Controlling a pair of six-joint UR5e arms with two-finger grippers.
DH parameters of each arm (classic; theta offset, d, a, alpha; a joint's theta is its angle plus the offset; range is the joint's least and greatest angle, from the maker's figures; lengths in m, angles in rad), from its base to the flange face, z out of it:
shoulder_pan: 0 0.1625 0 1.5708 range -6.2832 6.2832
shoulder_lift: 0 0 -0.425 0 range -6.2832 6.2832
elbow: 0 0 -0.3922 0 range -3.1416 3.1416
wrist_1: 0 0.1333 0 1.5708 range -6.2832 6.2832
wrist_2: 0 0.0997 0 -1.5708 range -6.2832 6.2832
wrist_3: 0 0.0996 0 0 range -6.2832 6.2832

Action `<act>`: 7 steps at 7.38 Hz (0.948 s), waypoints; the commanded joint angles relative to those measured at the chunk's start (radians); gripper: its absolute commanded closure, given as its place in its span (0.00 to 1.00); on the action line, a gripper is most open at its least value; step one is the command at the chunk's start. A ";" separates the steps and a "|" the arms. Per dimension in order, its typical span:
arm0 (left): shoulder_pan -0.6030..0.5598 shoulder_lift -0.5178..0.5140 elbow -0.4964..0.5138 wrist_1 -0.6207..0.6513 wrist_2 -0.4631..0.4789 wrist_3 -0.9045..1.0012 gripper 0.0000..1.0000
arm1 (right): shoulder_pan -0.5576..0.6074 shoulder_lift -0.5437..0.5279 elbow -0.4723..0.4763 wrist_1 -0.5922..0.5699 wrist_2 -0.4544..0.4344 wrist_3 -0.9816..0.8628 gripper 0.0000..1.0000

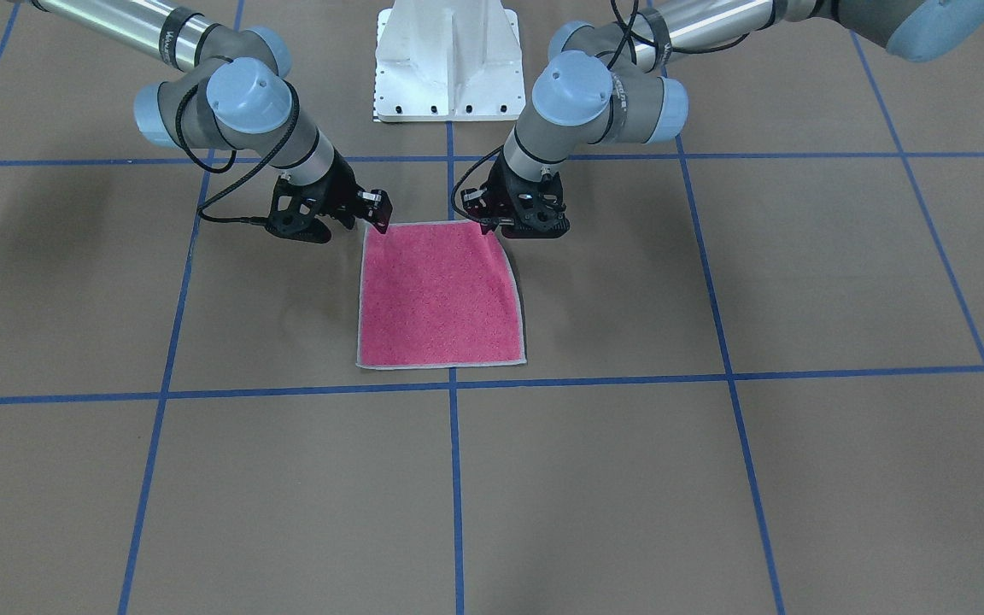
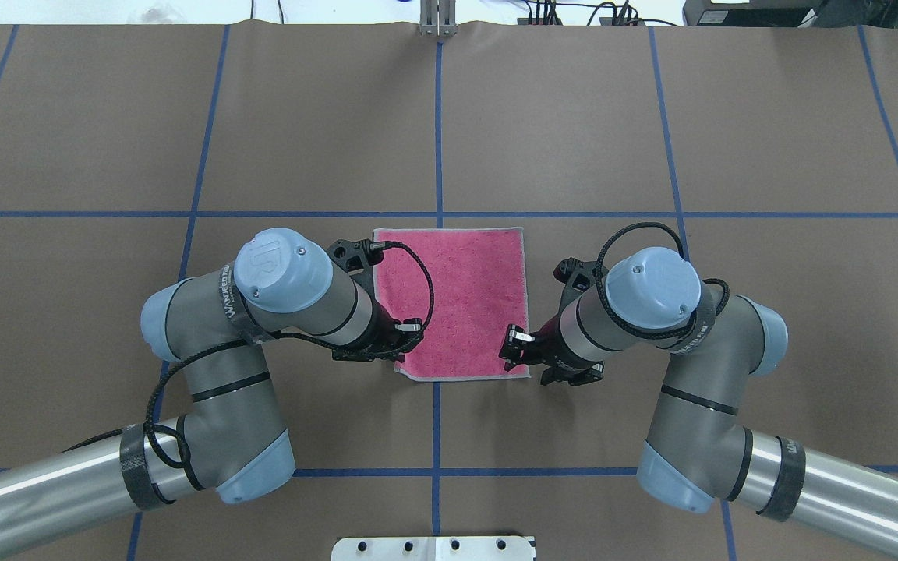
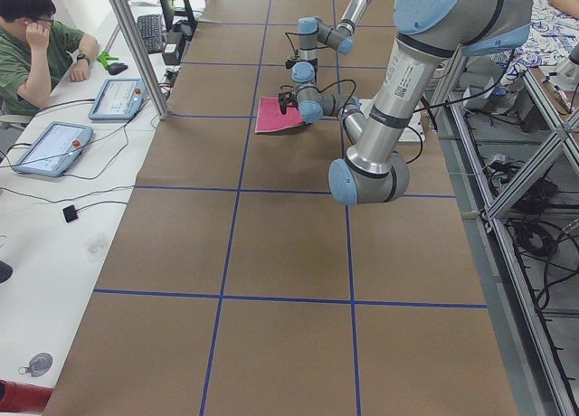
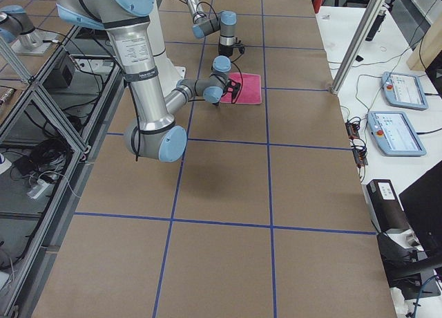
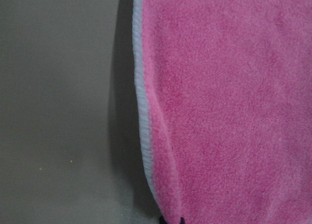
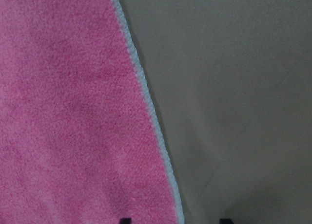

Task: Fold towel twice with both arms
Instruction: 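Lower the right gripper onto the towel's opposite near corner and grasp it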

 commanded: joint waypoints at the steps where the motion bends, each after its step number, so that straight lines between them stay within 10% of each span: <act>1: 0.000 0.000 0.000 0.000 0.000 0.000 1.00 | -0.001 0.002 -0.001 0.000 0.000 0.002 0.55; 4: -0.002 0.000 0.000 0.000 0.000 0.000 1.00 | 0.001 0.002 0.001 0.001 0.000 0.003 0.97; 7: -0.002 0.000 -0.002 0.000 0.000 0.000 1.00 | 0.007 0.004 0.004 0.003 -0.002 0.009 1.00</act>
